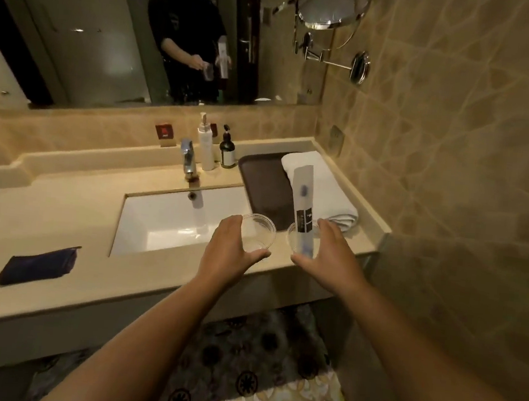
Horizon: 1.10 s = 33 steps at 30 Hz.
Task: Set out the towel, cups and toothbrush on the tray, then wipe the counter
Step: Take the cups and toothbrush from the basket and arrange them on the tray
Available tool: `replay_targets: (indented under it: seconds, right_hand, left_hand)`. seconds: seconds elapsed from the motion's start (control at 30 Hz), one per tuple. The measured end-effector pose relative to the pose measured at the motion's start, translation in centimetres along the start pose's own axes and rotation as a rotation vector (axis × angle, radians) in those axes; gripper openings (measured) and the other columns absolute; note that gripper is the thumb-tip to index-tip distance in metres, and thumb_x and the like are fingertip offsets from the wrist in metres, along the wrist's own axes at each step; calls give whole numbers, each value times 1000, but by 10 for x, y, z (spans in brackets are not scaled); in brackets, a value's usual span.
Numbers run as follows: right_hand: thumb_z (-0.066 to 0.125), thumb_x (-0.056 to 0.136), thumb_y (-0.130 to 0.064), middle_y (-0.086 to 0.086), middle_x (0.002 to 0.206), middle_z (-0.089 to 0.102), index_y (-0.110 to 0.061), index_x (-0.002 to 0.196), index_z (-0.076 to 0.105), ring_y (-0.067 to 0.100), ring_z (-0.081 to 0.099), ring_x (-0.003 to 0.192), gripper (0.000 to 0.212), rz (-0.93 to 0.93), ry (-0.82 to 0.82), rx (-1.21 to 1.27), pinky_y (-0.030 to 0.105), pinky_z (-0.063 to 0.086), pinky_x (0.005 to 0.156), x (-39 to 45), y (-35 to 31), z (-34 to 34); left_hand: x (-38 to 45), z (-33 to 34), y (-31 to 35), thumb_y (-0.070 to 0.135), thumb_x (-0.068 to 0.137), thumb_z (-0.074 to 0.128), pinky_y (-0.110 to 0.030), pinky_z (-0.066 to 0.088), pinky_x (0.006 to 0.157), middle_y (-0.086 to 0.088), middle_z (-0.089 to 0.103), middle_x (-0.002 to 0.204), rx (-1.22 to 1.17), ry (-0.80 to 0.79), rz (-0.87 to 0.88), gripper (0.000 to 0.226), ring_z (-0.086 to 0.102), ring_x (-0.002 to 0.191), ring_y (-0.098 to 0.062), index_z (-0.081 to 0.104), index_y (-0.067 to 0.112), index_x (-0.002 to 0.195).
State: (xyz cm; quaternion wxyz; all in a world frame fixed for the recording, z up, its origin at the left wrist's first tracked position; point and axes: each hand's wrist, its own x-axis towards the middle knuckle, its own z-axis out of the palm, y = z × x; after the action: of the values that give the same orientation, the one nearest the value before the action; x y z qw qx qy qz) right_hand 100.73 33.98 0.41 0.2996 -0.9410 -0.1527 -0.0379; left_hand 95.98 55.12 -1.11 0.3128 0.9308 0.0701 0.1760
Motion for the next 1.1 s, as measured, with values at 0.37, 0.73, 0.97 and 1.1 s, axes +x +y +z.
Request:
replay_targets:
  seconds: [0.37, 0.73, 0.97, 1.1]
  right_hand:
    - [80, 71, -46, 3, 144, 41, -20, 140, 34, 24, 50, 122, 87, 84, 36, 34, 32, 41, 89, 214, 6, 37]
    - [79, 73, -49, 1, 151, 35, -21, 146, 27, 23, 47, 129, 94, 11, -55, 44, 34, 43, 94, 391, 22, 74]
    - [76, 74, -52, 4, 154, 30, -17, 149, 25, 24, 41, 134, 97, -76, -160, 17, 39, 42, 101, 505, 52, 104]
    - [75, 74, -54, 3, 153, 33, -18, 149, 25, 24, 41, 134, 96, -94, -201, 20, 42, 40, 104, 551, 66, 123]
  left_hand:
    - [217, 37, -51, 49, 71, 81, -25, 40, 87, -1, 53, 133, -31, -56, -14, 78, 49, 117, -16, 46, 21, 134]
    - [359, 80, -94, 50, 68, 82, -28, 46, 87, 0, 54, 129, -17, -6, -121, 77, 52, 112, -16, 47, 23, 131]
    - [441, 121, -124, 53, 69, 80, -25, 39, 85, -1, 56, 126, 6, 7, -242, 71, 53, 111, -16, 49, 23, 125]
    - [474, 142, -141, 52, 68, 82, -22, 38, 83, -1, 55, 127, 30, 14, -306, 72, 54, 110, -15, 48, 24, 125]
